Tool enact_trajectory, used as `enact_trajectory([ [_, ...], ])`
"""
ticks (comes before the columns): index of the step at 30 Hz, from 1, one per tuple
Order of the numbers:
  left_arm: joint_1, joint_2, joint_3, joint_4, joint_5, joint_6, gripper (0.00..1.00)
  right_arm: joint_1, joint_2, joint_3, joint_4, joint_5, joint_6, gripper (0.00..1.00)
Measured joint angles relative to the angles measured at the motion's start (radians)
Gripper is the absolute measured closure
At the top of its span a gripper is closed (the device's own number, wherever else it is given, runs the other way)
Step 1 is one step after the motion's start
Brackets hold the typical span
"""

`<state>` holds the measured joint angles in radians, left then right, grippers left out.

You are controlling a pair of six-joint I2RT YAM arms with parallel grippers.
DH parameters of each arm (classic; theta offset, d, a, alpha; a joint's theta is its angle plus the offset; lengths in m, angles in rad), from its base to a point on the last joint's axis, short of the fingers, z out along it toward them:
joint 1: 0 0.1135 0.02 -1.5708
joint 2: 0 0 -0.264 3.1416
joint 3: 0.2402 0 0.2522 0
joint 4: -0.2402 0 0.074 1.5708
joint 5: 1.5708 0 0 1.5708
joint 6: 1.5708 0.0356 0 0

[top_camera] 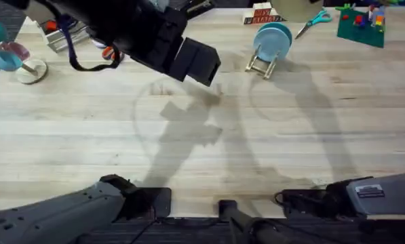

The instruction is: Pick up the plates from the table one by one and place each into a slot on the dish rack.

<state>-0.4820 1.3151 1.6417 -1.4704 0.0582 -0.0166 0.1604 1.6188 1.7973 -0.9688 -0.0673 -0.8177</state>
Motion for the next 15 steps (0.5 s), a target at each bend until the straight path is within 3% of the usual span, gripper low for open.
enact_trajectory([
  [15,0.0,0.0,0.0,0.0,0.0,0.0,0.008,-0.001,0.0,0.0,-0.077,-0.001,-0.002,0.972],
])
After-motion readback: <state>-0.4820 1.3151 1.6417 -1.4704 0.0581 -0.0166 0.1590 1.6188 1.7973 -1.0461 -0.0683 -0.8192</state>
